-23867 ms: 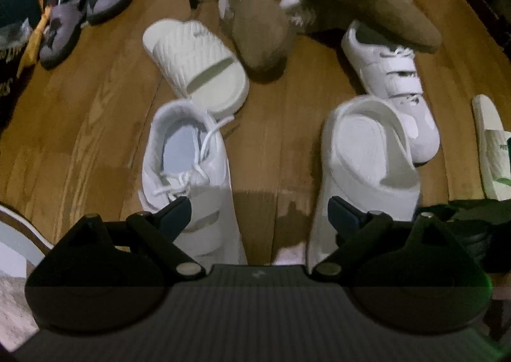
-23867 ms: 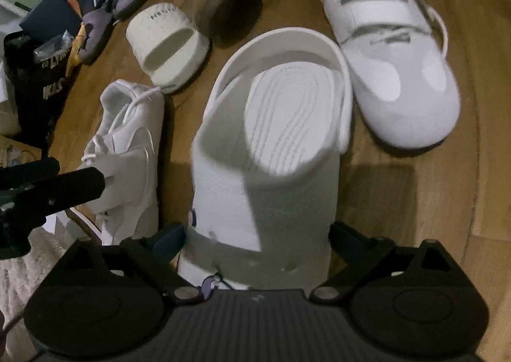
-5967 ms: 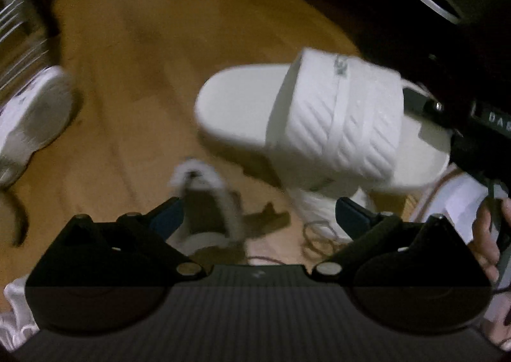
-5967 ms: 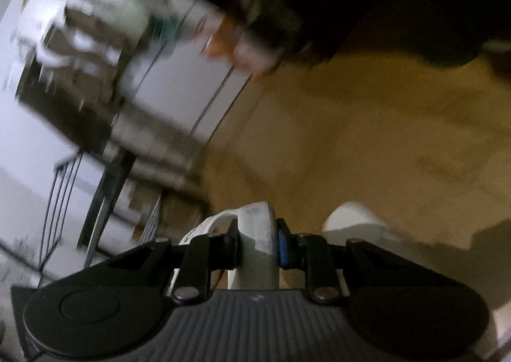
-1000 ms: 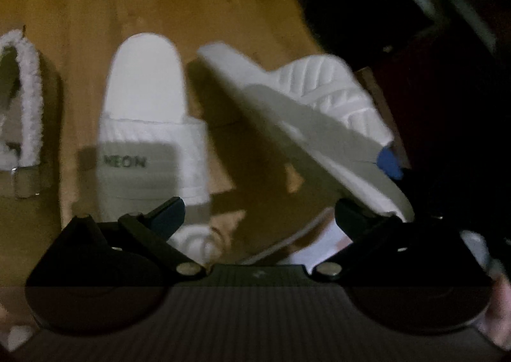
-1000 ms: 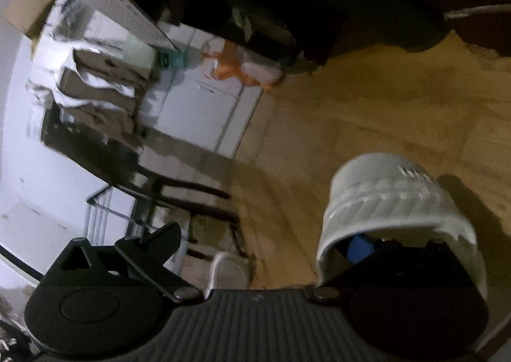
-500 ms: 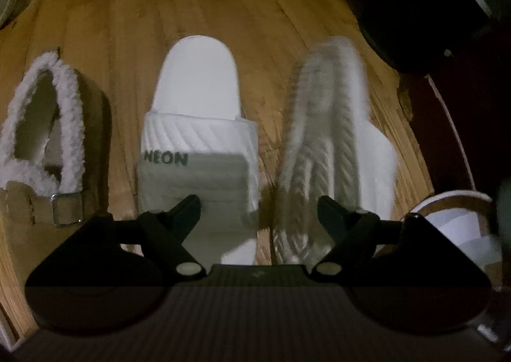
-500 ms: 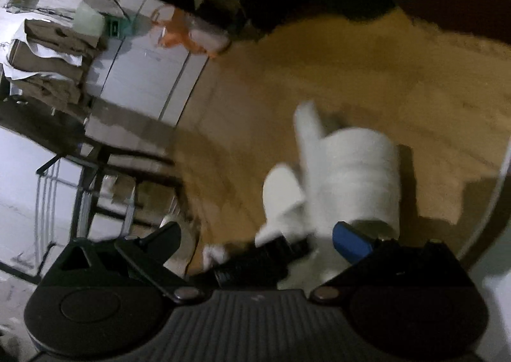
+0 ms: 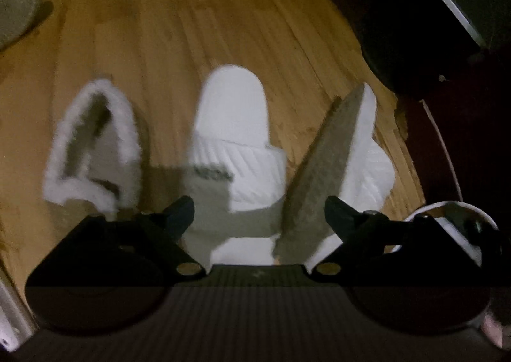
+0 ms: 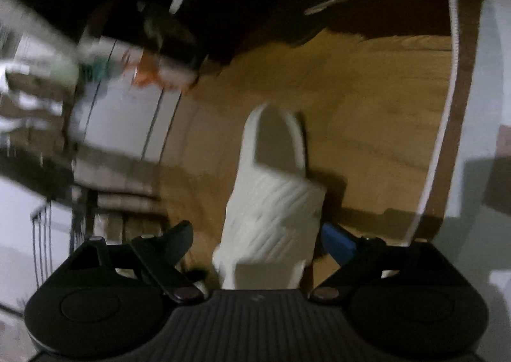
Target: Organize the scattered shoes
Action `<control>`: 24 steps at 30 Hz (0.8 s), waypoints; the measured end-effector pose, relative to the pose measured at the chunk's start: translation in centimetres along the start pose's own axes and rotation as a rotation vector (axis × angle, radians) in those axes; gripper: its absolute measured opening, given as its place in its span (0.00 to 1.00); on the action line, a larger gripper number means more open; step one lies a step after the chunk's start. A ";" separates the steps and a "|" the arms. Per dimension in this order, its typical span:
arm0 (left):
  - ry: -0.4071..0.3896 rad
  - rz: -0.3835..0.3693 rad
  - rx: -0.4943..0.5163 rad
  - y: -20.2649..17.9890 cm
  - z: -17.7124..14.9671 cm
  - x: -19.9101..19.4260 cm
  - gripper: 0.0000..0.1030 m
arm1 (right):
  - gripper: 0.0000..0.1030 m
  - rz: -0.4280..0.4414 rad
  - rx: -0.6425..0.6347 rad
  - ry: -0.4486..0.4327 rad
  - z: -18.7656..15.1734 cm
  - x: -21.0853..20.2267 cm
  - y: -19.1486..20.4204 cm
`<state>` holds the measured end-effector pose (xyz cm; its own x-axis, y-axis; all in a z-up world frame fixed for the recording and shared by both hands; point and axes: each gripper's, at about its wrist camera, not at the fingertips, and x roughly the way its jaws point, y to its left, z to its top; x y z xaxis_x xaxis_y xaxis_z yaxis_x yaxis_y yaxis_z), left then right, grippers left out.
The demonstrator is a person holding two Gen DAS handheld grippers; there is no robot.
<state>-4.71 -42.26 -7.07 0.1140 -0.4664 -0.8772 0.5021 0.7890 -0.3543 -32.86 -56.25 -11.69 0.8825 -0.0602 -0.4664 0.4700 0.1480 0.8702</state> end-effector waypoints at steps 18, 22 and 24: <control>0.046 0.031 -0.142 7.0 -0.8 -2.4 0.89 | 0.72 -0.311 -0.564 -0.040 -3.5 6.7 7.0; 0.056 0.016 -0.156 7.6 -1.0 -3.3 0.89 | 0.80 -0.476 -0.924 0.042 -7.2 9.5 10.2; 0.061 0.012 -0.157 8.2 -1.0 -3.9 0.89 | 0.93 -0.477 -1.032 0.101 -9.1 10.7 10.1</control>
<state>-1.85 -33.57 -6.85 0.0647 -0.4352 -0.8980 0.3607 0.8492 -0.3856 -18.85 -46.39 -9.35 0.5898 -0.2553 -0.7661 0.4777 0.8752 0.0762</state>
